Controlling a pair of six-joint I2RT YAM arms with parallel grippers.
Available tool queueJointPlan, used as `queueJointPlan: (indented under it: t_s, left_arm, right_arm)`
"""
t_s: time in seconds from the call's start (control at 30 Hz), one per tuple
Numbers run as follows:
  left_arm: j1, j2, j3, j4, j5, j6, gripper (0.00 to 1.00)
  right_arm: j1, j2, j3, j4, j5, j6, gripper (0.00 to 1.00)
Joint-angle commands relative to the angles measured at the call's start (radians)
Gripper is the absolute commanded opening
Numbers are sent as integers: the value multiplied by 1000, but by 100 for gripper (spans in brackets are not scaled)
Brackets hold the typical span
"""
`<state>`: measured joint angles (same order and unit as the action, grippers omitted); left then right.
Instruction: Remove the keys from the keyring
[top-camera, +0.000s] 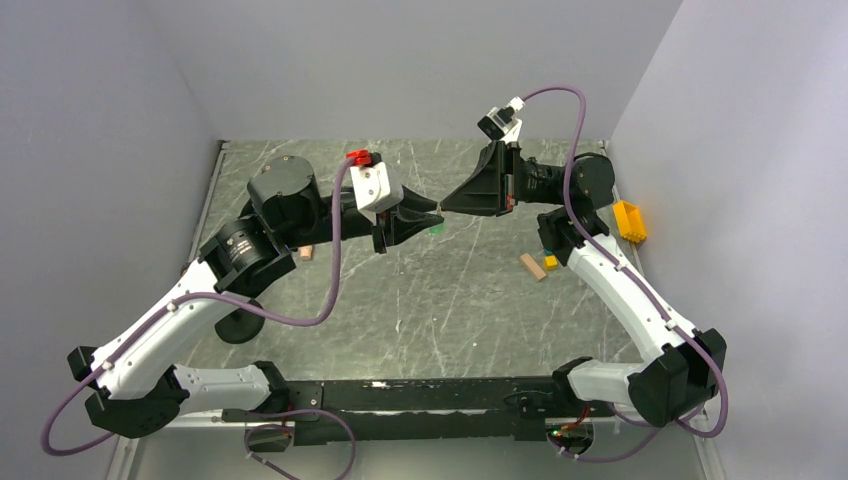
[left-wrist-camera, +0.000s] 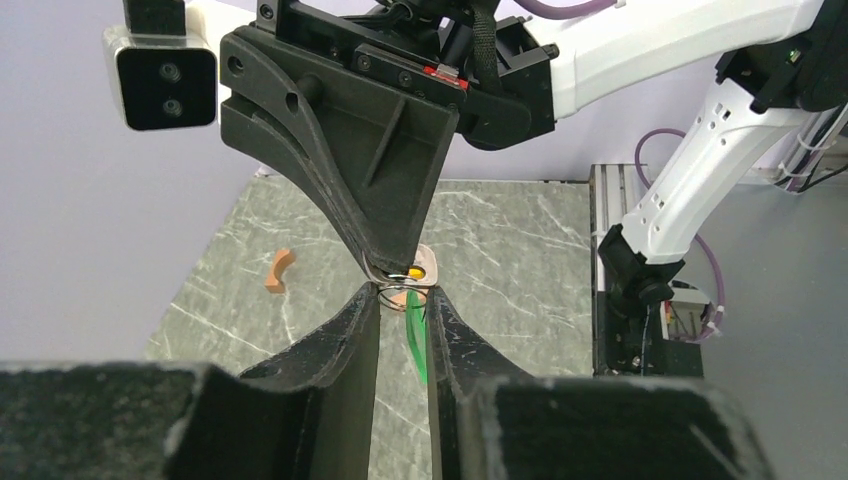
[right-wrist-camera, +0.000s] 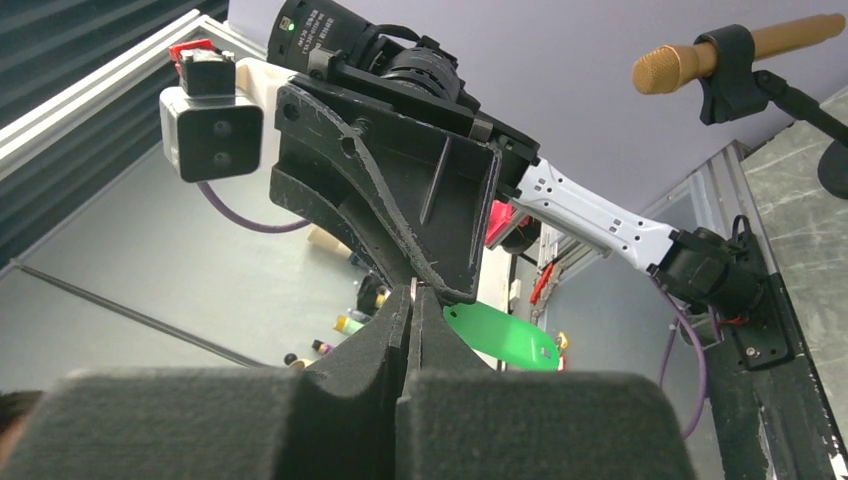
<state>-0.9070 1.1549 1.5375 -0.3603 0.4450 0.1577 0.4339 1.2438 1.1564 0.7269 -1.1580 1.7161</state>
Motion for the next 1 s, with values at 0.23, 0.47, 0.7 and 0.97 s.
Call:
queueJointPlan:
  t_s: [0.23, 0.47, 0.7, 0.97]
  left_arm:
    - [-5, -9, 9, 29, -77, -129, 0]
    - [-5, 58, 113, -68, -67, -207, 0]
    - [-1, 144, 248, -190, -41, -272, 0]
    - [23, 195, 331, -257, 29, -334, 0]
  right_arm:
    - [3, -17, 74, -153, -9, -174, 0]
    - [3, -17, 93, -196, -21, -229, 0]
    - [3, -25, 152, -422, -35, -418, 0]
    - [3, -37, 151, -497, -26, -485, 0]
